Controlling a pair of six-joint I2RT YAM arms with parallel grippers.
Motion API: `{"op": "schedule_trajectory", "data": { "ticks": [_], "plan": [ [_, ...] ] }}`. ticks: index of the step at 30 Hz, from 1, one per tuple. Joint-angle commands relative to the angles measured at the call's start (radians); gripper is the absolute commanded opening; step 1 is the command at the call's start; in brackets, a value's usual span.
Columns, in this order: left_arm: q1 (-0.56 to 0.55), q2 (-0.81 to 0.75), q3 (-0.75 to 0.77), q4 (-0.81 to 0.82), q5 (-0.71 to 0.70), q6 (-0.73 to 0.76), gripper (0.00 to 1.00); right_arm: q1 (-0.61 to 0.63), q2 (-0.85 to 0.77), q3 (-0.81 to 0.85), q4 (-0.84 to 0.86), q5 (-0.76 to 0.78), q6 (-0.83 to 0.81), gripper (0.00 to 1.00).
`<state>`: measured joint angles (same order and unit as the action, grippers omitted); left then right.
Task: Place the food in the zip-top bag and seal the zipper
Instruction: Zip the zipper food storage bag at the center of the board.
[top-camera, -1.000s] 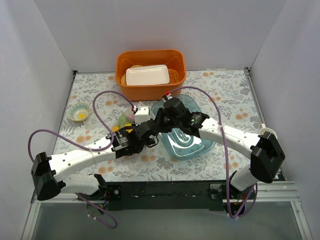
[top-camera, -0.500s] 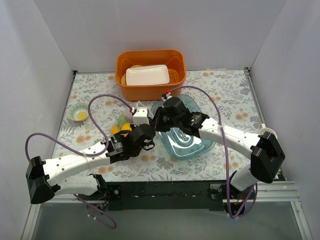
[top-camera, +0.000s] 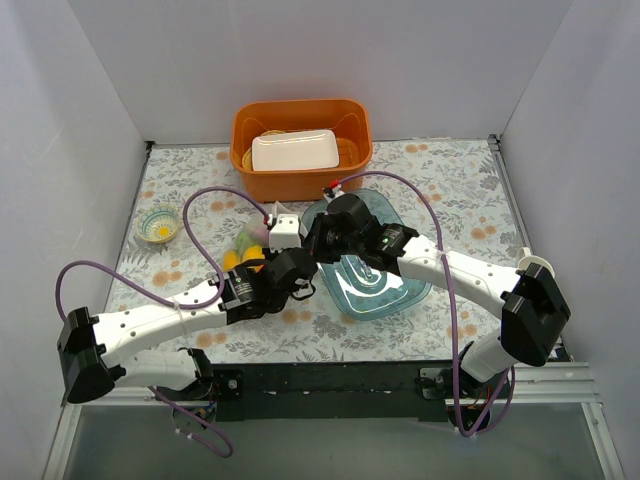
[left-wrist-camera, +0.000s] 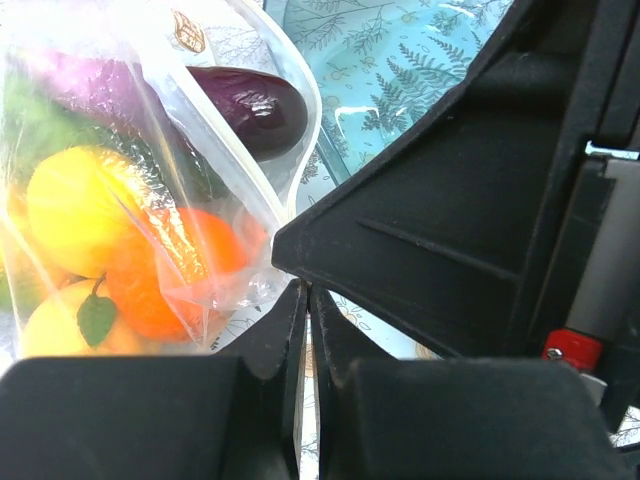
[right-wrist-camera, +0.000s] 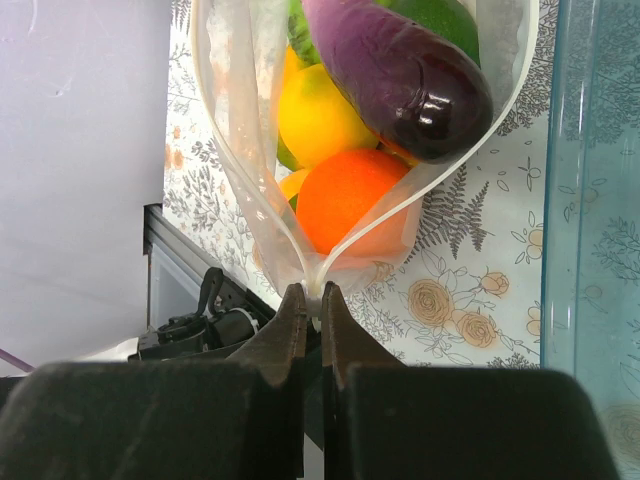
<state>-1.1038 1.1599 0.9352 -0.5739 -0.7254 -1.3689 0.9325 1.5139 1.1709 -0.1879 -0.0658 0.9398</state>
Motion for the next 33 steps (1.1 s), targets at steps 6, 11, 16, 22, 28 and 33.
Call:
{"op": "schedule_trajectory", "data": {
  "ticks": [6, 11, 16, 22, 28, 33],
  "plan": [
    [-0.002, -0.009, 0.071, -0.001, -0.086, -0.055, 0.0, 0.032, -0.012, 0.052, 0.019, -0.078, 0.013, 0.01],
    [-0.005, -0.008, 0.076, -0.078, -0.075, -0.126, 0.0, 0.02, 0.006, 0.067, 0.031, -0.075, 0.016, 0.01],
    [-0.017, -0.014, 0.057, -0.13, -0.065, -0.185, 0.0, 0.0, 0.022, 0.067, 0.059, -0.089, 0.031, 0.01],
    [-0.05, -0.023, 0.059, -0.208, -0.077, -0.26, 0.0, -0.018, 0.029, 0.076, 0.07, -0.089, 0.04, 0.01],
    [-0.076, -0.061, 0.056, -0.306, -0.074, -0.329, 0.0, -0.032, 0.019, 0.072, 0.074, -0.069, 0.054, 0.01],
    [-0.083, -0.097, 0.054, -0.349, -0.057, -0.358, 0.0, -0.032, -0.001, 0.032, 0.106, -0.052, 0.086, 0.01]
  ]
}}
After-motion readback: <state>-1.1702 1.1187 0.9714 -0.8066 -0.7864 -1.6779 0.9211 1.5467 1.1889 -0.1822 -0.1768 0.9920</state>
